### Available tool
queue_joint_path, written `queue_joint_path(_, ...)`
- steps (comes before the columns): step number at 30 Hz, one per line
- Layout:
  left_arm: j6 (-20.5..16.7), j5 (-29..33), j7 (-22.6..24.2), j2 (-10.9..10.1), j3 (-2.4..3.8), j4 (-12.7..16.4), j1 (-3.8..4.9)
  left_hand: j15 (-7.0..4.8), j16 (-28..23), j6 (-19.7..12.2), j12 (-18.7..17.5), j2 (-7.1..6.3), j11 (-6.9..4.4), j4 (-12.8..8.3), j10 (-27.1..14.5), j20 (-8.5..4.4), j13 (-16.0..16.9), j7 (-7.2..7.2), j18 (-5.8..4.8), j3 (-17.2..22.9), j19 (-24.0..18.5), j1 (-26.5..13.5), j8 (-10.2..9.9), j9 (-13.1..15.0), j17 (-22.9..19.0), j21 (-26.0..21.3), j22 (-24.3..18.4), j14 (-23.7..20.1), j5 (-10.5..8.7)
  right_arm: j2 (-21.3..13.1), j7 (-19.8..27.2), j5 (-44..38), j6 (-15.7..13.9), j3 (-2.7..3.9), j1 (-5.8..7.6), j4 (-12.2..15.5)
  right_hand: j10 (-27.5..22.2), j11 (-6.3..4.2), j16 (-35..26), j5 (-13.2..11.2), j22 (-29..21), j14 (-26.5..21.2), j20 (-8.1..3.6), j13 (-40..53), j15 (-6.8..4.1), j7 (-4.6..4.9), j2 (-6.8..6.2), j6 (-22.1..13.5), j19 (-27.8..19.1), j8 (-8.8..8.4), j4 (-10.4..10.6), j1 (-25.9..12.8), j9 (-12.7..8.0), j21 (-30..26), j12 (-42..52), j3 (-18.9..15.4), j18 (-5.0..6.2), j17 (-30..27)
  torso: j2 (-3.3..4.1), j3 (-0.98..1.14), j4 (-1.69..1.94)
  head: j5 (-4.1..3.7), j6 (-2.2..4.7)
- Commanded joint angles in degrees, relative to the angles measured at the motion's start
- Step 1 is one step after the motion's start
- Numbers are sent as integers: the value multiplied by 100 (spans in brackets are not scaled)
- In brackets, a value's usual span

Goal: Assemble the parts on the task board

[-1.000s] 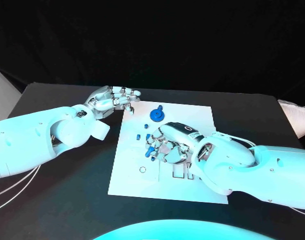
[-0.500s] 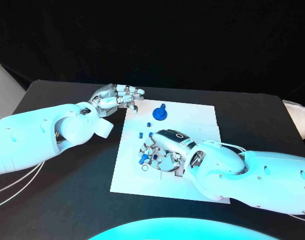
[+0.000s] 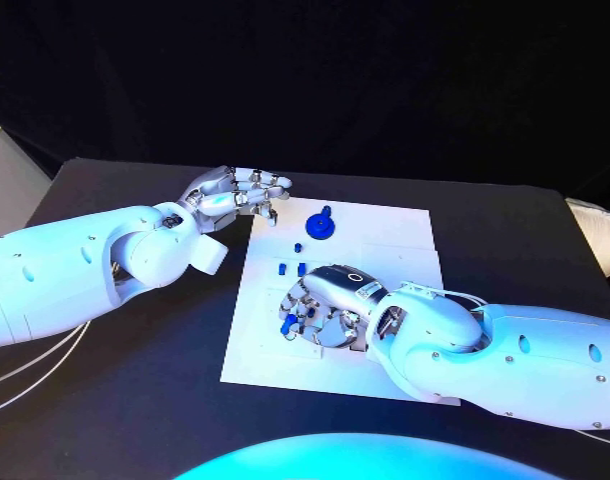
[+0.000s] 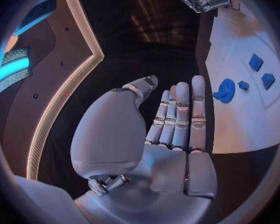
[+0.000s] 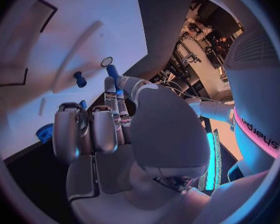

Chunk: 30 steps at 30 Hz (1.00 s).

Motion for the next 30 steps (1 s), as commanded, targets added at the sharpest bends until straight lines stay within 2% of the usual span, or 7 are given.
queue_joint_path(1, 125, 12, 26, 12, 5, 10, 2, 25, -30, -13, 37, 11, -9, -3, -49, 10, -5, 11, 77, -37, 27, -15, 22, -9, 8, -39, -5, -16, -20, 4, -39, -175, 237, -3, -13, 7, 8, -20, -11, -27, 505, 90, -42, 6, -34, 32, -22, 29, 120, 255, -26, -51, 469, -23, -20, 5, -83, -2, -4, -2, 3, 5, -9)
queue_joint_path(11, 126, 13, 25, 1, 5, 18, 2, 28, -32, -27, 40, 16, -5, 6, -55, 11, -10, 19, 77, -42, 26, -20, 18, -12, 9, -45, -10, -18, -17, -3, -107, -249, 383, -6, -18, -1, 6, -18, -12, -45, 505, 89, -41, 8, -32, 35, -33, 24, 119, 260, -42, -66, 477, -26, -25, 6, -82, -2, 4, -5, 3, 8, -14)
queue_joint_path(21, 130, 21, 20, -6, 6, 21, 2, 28, -32, -27, 40, 16, -5, 6, -55, 11, -10, 19, 77, -42, 26, -20, 18, -12, 9, -45, -10, -18, -17, 1, -160, -302, 401, -8, -25, -20, 8, -18, -10, -50, 509, 90, -40, 10, -32, 34, -35, 23, 121, 262, -48, -70, 481, -21, -26, 8, -83, 3, 0, 3, 0, -1, -17)
queue_joint_path(30, 138, 24, 6, -12, 6, 24, 2, 28, -32, -27, 40, 16, -5, 6, -55, 11, -10, 19, 77, -42, 26, -20, 18, -12, 9, -45, -10, -18, -17, 9, -235, -373, 418, -9, -49, -37, 8, -18, -13, -55, 504, 89, -40, 11, -32, 35, -37, 21, 118, 264, -54, -76, 484, -29, -28, 10, -82, -3, 3, -2, 4, -5, -23)
